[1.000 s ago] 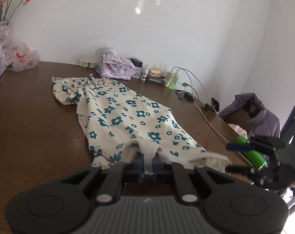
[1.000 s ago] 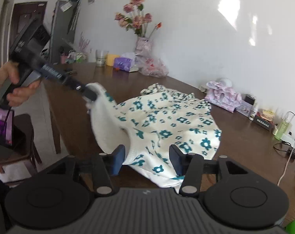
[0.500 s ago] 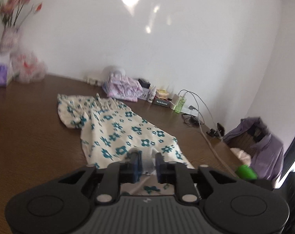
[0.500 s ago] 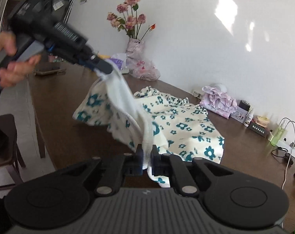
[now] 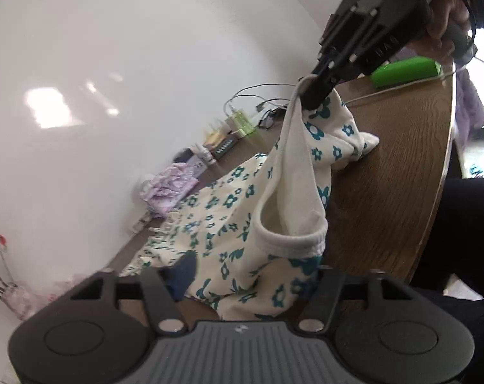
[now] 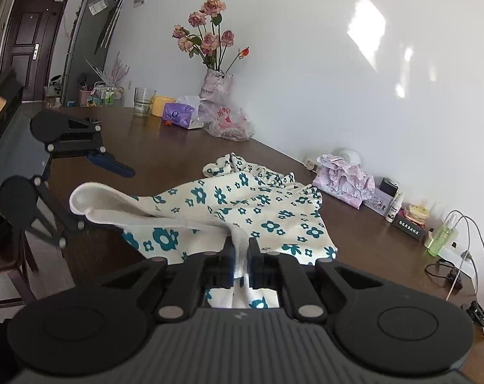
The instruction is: Fold clothes
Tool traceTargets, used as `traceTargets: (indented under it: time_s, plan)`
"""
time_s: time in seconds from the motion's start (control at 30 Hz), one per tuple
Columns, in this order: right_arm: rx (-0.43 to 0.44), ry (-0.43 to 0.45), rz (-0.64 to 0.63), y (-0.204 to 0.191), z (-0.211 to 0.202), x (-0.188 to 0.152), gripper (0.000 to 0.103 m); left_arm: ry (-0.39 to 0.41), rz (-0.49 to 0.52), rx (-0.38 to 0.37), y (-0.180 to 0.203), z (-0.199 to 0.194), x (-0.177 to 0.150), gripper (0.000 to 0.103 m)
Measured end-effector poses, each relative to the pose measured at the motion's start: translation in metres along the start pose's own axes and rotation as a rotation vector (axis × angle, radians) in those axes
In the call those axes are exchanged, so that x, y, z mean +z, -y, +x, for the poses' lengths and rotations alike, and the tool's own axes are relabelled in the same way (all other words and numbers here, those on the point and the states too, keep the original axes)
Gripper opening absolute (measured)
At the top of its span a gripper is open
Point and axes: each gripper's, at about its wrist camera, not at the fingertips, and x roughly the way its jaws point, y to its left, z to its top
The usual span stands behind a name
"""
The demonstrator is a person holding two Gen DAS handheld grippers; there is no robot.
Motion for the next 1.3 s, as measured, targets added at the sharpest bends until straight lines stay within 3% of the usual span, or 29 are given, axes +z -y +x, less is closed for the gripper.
traceTargets:
  time_s: [0.03, 0.13, 0.2, 0.23, 0.27, 0.37, 0.47, 0.5, 0.53, 0.57, 0.6, 0.63, 0.77, 0.93, 1.07, 1.2, 1.3]
  plan:
    - [-0.007, -0.002, 0.005, 0.000, 0.000, -0.003, 0.006, -0.008, -0.010, -0.043, -0.008, 0.003, 0.000, 0.008]
    - [-0.025, -0.017, 0.027, 0.000, 0.002, -0.011, 0.008, -0.028, -0.075, -0.077, -0.027, 0.012, 0.003, 0.007]
    - [-0.026, -0.005, 0.049, -0.003, 0.000, -0.018, 0.025, -0.069, -0.213, -0.095, -0.044, 0.019, 0.008, 0.006]
    - [-0.017, 0.004, 0.063, -0.008, -0.001, -0.022, 0.050, -0.074, -0.270, -0.104, -0.052, 0.020, 0.010, 0.006]
    - [0.006, 0.011, 0.064, -0.014, -0.003, -0.028, 0.058, -0.076, -0.311, -0.107, -0.057, 0.020, 0.012, 0.006]
    - [0.033, -0.002, 0.024, -0.038, 0.002, -0.043, 0.058, -0.077, -0.380, -0.104, -0.067, 0.020, 0.014, 0.006]
    - [-0.067, -0.026, -0.020, -0.047, 0.015, -0.054, 0.058, -0.065, -0.332, -0.088, -0.064, 0.020, 0.016, 0.007]
    - [-0.092, -0.028, -0.009, -0.042, 0.020, -0.056, 0.058, -0.064, -0.312, -0.082, -0.062, 0.019, 0.015, 0.007]
    - [-0.117, -0.029, 0.003, -0.037, 0.025, -0.057, 0.046, -0.063, -0.304, -0.079, -0.062, 0.018, 0.014, 0.007]
    - [-0.113, -0.034, 0.030, -0.029, 0.029, -0.058, 0.011, -0.062, -0.302, -0.079, -0.063, 0.016, 0.015, 0.007]
    - [-0.101, -0.055, 0.069, -0.020, 0.033, -0.056, 0.002, -0.055, -0.295, -0.077, -0.064, 0.014, 0.017, 0.007]
    - [-0.103, -0.048, 0.109, -0.012, 0.032, -0.051, 0.003, -0.040, -0.280, -0.065, -0.068, 0.009, 0.022, 0.007]
    - [-0.213, 0.121, 0.040, 0.007, -0.005, 0.004, 0.002, 0.087, -0.198, 0.057, -0.105, -0.025, 0.065, 0.006]
    - [-0.351, 0.344, -0.158, 0.034, -0.070, 0.114, 0.002, 0.301, -0.068, 0.196, -0.170, -0.099, 0.152, 0.006]
    - [-0.445, 0.474, -0.255, 0.055, -0.125, 0.195, 0.002, 0.441, -0.003, 0.248, -0.210, -0.151, 0.216, 0.006]
    - [-0.494, 0.516, -0.285, 0.074, -0.161, 0.249, 0.002, 0.516, 0.031, 0.273, -0.237, -0.173, 0.257, 0.007]
    - [-0.506, 0.499, -0.288, 0.090, -0.160, 0.267, 0.002, 0.523, 0.022, 0.251, -0.253, -0.156, 0.268, 0.007]
